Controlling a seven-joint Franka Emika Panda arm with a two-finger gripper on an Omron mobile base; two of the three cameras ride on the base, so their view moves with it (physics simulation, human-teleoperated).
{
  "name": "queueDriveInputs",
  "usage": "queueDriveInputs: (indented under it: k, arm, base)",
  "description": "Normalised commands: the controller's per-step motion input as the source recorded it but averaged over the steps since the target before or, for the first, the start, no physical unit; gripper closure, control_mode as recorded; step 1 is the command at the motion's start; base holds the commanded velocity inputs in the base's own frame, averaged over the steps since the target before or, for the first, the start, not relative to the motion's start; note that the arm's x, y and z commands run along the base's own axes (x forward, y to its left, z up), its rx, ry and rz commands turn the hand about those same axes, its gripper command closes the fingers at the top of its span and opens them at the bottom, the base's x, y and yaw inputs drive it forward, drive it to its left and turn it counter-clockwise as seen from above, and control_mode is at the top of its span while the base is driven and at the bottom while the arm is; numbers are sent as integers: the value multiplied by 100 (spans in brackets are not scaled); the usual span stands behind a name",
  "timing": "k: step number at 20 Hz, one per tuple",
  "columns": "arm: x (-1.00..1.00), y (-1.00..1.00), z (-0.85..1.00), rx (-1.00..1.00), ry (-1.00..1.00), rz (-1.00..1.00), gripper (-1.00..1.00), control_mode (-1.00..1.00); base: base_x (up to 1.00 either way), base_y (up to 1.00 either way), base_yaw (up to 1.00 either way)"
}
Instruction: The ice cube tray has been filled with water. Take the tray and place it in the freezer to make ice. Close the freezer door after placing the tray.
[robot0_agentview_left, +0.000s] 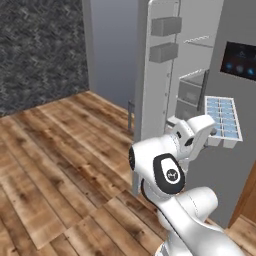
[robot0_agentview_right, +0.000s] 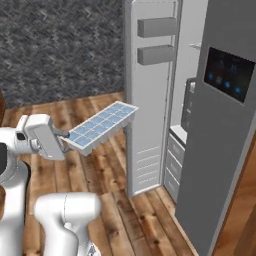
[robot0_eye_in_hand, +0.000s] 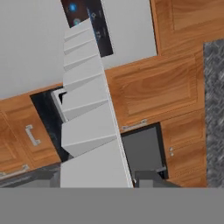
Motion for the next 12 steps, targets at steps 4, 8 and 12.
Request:
queueDriveInputs:
  k: [4,8,12]
  arm:
    - [0,0,0,0,0,0,100,100]
    - [0,0,0,0,0,0,100,100]
    - [0,0,0,0,0,0,100,100]
  base:
    - [46,-10,1]
    - [46,-19,0]
    - [50,-23,0]
